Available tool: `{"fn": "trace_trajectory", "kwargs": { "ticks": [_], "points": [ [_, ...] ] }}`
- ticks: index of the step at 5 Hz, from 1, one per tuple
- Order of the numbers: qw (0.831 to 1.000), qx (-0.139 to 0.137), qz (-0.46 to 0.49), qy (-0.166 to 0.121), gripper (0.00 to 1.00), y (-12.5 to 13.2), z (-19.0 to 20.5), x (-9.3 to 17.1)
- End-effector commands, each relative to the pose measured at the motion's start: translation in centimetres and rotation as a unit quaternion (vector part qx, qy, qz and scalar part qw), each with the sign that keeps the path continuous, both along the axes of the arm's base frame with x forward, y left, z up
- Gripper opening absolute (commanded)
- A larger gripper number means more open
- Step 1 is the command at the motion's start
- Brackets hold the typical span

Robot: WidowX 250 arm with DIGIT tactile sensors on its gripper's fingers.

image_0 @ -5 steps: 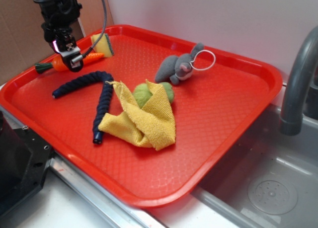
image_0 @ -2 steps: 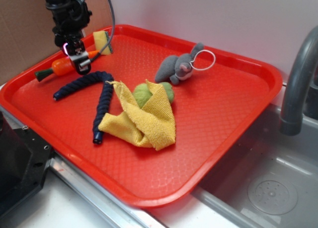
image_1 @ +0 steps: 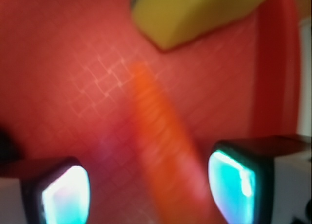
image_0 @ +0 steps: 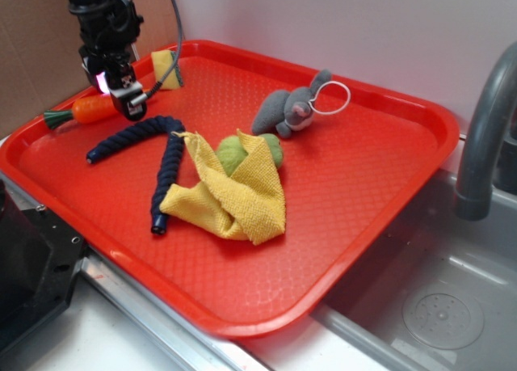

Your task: Grab the carrot.

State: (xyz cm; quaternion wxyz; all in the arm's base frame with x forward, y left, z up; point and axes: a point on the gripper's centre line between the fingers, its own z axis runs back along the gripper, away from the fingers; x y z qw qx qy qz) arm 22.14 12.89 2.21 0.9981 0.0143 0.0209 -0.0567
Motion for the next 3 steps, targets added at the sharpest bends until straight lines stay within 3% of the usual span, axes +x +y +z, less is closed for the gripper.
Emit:
{"fn": "trace_trajectory", "kwargs": {
  "ticks": [1, 2, 3],
  "points": [
    [1.0, 0.016, 0.01, 0.008, 1.0, 0.3, -1.4, 0.2],
    [0.999, 0.006, 0.046, -0.014, 0.0, -0.3, -0.8, -1.0],
    [0.996, 0.012, 0.083, -0.014, 0.0, -0.5, 1.2, -0.8]
  ]
}}
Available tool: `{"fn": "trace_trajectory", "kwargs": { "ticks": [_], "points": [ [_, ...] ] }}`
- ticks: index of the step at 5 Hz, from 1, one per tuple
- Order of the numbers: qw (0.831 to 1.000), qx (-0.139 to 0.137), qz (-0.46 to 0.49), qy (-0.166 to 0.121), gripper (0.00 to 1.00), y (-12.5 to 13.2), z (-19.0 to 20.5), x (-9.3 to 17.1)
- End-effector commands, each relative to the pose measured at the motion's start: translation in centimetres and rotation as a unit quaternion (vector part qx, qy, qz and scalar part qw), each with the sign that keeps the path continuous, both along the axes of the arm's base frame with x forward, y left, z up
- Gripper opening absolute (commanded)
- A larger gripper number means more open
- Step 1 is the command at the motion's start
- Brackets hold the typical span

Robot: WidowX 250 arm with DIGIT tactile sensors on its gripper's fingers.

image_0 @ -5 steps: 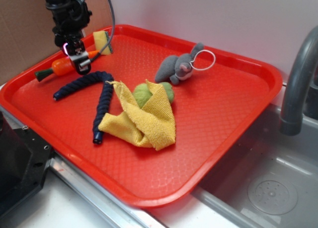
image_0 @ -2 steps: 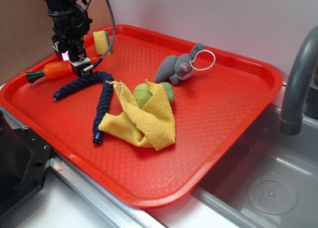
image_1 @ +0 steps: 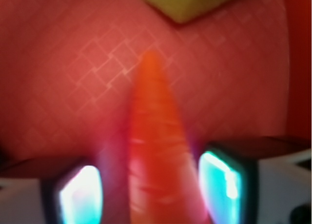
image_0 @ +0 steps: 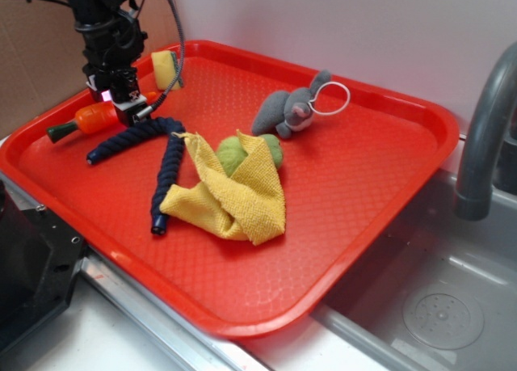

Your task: Grab the carrot.

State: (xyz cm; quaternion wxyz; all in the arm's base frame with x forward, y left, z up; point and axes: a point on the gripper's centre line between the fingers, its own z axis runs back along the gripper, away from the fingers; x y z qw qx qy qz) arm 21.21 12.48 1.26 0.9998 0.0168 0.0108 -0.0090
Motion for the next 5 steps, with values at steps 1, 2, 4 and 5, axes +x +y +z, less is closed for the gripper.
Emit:
{"fn": "trace_trajectory", "kwargs": {
  "ticks": [1, 2, 4, 5],
  "points": [
    [0.999, 0.001, 0.054, -0.004, 0.0, -1.5, 4.5, -0.4],
    [0.998, 0.0, 0.065, 0.0, 0.0, -3.2, 6.2, -0.2],
    [0.983, 0.005, 0.185, -0.021, 0.0, -5.4, 13.5, 2.7],
    [0.975, 0.013, 0.219, -0.026, 0.0, -5.0, 15.1, 2.5]
  ]
}}
